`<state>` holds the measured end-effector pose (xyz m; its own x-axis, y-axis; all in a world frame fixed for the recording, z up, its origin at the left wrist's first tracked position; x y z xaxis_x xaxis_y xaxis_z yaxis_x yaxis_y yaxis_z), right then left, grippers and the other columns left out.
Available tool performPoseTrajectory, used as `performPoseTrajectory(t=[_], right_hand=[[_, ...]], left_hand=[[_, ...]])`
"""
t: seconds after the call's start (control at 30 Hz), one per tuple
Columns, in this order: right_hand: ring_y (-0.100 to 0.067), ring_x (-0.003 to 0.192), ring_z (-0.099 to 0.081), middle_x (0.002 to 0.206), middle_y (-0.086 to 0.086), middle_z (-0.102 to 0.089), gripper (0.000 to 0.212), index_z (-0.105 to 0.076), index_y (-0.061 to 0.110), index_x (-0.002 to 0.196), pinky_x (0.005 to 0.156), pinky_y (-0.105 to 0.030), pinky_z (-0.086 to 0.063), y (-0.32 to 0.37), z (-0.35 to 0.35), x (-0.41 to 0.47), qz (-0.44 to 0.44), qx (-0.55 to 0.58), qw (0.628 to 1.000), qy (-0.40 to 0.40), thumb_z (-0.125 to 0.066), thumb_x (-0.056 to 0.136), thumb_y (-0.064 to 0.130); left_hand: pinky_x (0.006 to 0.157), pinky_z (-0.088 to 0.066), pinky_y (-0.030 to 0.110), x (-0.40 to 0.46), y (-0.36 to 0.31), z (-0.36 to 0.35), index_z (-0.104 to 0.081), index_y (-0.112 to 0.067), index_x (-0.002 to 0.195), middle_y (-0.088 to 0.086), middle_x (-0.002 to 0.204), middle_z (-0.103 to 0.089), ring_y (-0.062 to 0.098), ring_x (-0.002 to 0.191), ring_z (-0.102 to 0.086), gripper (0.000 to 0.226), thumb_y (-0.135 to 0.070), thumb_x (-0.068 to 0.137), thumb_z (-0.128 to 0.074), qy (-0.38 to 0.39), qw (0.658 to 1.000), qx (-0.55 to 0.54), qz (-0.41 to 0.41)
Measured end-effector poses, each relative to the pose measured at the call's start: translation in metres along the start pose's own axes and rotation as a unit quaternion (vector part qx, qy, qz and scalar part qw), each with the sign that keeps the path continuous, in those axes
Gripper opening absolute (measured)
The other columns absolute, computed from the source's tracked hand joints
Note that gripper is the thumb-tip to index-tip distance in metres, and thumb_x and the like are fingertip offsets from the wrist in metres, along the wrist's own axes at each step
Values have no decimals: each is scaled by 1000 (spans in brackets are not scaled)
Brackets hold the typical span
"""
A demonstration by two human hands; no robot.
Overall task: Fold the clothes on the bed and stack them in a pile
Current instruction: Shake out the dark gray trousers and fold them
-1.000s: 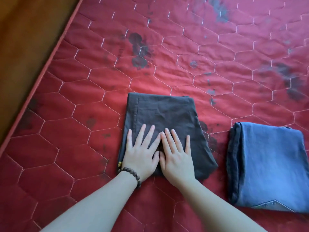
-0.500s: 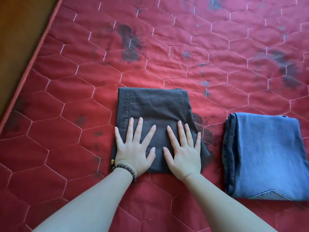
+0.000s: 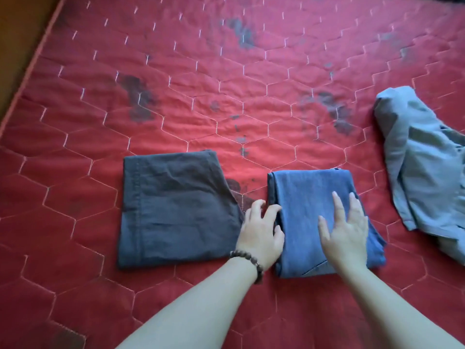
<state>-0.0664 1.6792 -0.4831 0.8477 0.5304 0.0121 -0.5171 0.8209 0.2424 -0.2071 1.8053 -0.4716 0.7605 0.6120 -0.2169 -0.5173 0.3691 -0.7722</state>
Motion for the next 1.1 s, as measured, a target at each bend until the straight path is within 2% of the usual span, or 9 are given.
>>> performPoseTrajectory(t=[0.1,0.2,0.33,0.43,0.53,0.63,0.8,0.97,1.1], right_hand=[[-32,147,-8,160,-15,-5,74,-19,28,152,115,-57,-15,-52,4,11,-78,-24,993,91,-57,91,42],[-29,146,-11,161,-6,1,83,-3,41,151,115,-52,-18,-83,3,23,-122,1,978,171,-52,86,60],[-30,126,-38,143,-4,-33,84,-6,49,148,101,-45,-36,-96,-5,31,-106,1,974,198,-54,81,66],[-29,107,-53,118,-2,-37,95,-6,53,146,90,-38,-41,-100,-2,37,-131,86,963,219,-65,72,65],[-27,117,-54,134,-1,-47,104,-10,47,148,94,-34,-39,-105,0,42,-124,155,952,235,-76,69,54],[-12,125,-50,134,19,-51,94,-27,43,146,96,-23,-35,-104,5,38,-109,251,930,247,-82,70,38],[5,108,-57,111,33,-61,61,-50,49,124,82,-15,-41,-75,21,31,-87,337,913,214,-79,75,26],[7,113,-54,124,27,-58,67,-44,42,136,95,-23,-42,9,24,31,-25,370,913,170,-74,80,21],[28,104,-45,111,55,-46,73,-36,47,140,85,-1,-35,94,3,21,15,379,909,172,-73,81,24]], left_hand=[[112,-25,31,9,-9,-30,-42,-33,138,10,144,-25,28,131,-29,51,-31,89,-54,33,991,-40,125],[107,-27,28,18,-10,-47,-42,-42,136,9,137,-28,28,124,-34,52,-35,87,-58,27,986,-45,159],[89,-35,15,24,-4,-56,-44,-49,130,3,123,-36,15,93,-55,55,-30,83,-64,21,981,-97,164],[98,-38,18,26,2,-58,-43,-51,129,-4,120,-54,12,103,-56,60,-28,79,-68,37,982,-107,151],[98,-37,14,27,0,-57,-50,-44,128,-15,121,-59,6,111,-57,59,-24,77,-73,38,981,-137,131],[101,-42,23,25,-7,-52,-54,-40,125,-13,120,-62,9,111,-58,52,-27,78,-71,8,987,-114,113],[103,-40,30,27,-17,-19,-57,-33,123,-5,121,-62,12,113,-56,43,-25,82,-68,-30,993,-92,66],[93,-36,10,14,10,62,-60,-31,121,-1,110,-61,11,101,-59,40,-22,84,-69,-132,989,-67,29],[91,-32,4,0,54,131,-63,-27,121,2,107,-59,9,98,-58,34,-16,89,-64,-204,978,-30,31]])
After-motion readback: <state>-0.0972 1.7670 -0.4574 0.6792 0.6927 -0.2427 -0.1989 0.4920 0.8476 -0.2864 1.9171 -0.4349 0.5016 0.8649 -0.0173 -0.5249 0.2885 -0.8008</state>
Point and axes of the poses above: each hand's wrist, its own x-axis towards the middle knuckle, its own z-axis out of the back of the hand, y = z × x, the point moved 1 cm from there along x, towards the middle knuckle
